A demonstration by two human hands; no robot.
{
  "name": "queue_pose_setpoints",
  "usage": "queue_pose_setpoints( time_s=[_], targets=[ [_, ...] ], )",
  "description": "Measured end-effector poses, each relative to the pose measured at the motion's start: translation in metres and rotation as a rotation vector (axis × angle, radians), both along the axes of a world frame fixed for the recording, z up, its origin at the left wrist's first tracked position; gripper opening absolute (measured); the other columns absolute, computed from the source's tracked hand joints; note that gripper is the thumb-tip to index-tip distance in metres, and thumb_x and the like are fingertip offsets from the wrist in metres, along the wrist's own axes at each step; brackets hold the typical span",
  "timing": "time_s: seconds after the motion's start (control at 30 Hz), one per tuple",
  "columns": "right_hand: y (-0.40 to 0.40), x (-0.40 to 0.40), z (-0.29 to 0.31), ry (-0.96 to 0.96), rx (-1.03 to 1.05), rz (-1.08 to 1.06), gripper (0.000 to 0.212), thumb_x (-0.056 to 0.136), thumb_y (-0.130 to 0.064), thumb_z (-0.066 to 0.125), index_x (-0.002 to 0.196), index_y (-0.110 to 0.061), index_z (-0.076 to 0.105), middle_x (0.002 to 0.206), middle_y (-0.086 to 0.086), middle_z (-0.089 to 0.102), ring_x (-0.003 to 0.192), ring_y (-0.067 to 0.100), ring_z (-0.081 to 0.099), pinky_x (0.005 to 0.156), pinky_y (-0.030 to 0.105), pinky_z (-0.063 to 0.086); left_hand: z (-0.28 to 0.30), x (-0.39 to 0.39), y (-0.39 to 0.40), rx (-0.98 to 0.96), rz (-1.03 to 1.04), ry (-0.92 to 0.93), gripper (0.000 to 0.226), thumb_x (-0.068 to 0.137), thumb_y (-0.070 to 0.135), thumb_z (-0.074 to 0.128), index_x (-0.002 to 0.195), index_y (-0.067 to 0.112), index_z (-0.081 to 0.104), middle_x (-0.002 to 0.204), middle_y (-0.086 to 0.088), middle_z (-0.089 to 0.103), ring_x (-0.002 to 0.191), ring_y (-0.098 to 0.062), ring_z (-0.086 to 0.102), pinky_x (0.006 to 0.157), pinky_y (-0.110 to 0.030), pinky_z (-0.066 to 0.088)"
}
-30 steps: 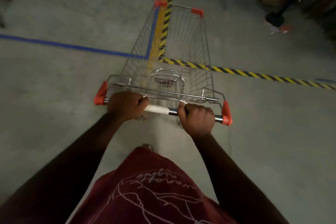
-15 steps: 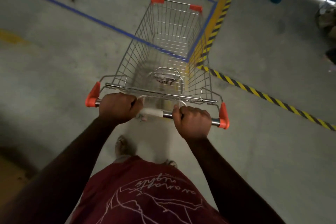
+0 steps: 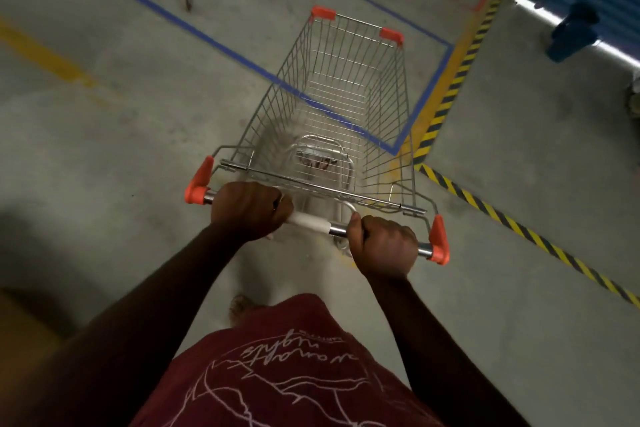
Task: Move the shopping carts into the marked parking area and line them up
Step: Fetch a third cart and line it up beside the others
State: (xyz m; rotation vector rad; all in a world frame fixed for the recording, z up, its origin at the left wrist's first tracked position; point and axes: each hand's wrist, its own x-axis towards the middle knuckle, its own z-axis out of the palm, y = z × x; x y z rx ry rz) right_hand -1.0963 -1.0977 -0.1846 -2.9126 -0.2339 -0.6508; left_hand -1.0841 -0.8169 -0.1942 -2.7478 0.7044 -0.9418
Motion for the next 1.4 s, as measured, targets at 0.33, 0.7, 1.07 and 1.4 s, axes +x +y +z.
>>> queue_pose_setpoints(
  time_s=[0.33,0.7,1.07,1.4],
  targets=[
    [0.113,0.095,0.000,-0.041,0.007,0.070,0.046,0.099,-0.037,0.061,0.056,-0.022,0.051,0.049,-0.001,0.049,0.044,0.024,0.046,0.053,0.033,0.028,0.012,0.083,0.109,-0.031,0.018,-0.102,0.017,0.082,0.021,0.079,0.084,0.019,0.062,0.065,-0.006,0.053,0.048,-0.025,0.049,0.046,-0.032,0.034],
    [0.237,0.254,-0.007,-0.039,0.055,0.172,0.043,0.099,-0.035,0.064,0.060,-0.021,0.053,0.052,0.000,0.050,0.045,0.025,0.047,0.052,0.035,0.037,0.024,0.231,0.230,-0.222,0.374,0.471,0.054,0.093,0.054,0.043,0.057,0.017,0.058,0.048,-0.002,0.057,0.044,-0.029,0.059,0.050,-0.025,0.024],
    [0.363,0.405,0.000,0.034,0.114,0.254,0.047,0.103,-0.040,0.060,0.061,-0.019,0.058,0.050,-0.001,0.050,0.043,0.022,0.046,0.050,0.032,0.037,0.020,0.372,0.359,-0.229,0.435,0.430,0.056,0.094,0.056,0.040,0.060,0.017,0.061,0.050,-0.004,0.059,0.049,-0.032,0.063,0.050,-0.027,0.032],
    [0.516,0.509,-0.003,0.026,0.107,0.221,0.047,0.105,-0.041,0.059,0.062,-0.023,0.054,0.050,-0.006,0.043,0.043,0.014,0.037,0.049,0.030,0.033,0.014,0.497,0.516,-0.233,0.365,0.405,0.059,0.095,0.057,0.035,0.061,0.017,0.063,0.049,-0.002,0.054,0.045,-0.029,0.058,0.050,-0.026,0.029]
  ],
)
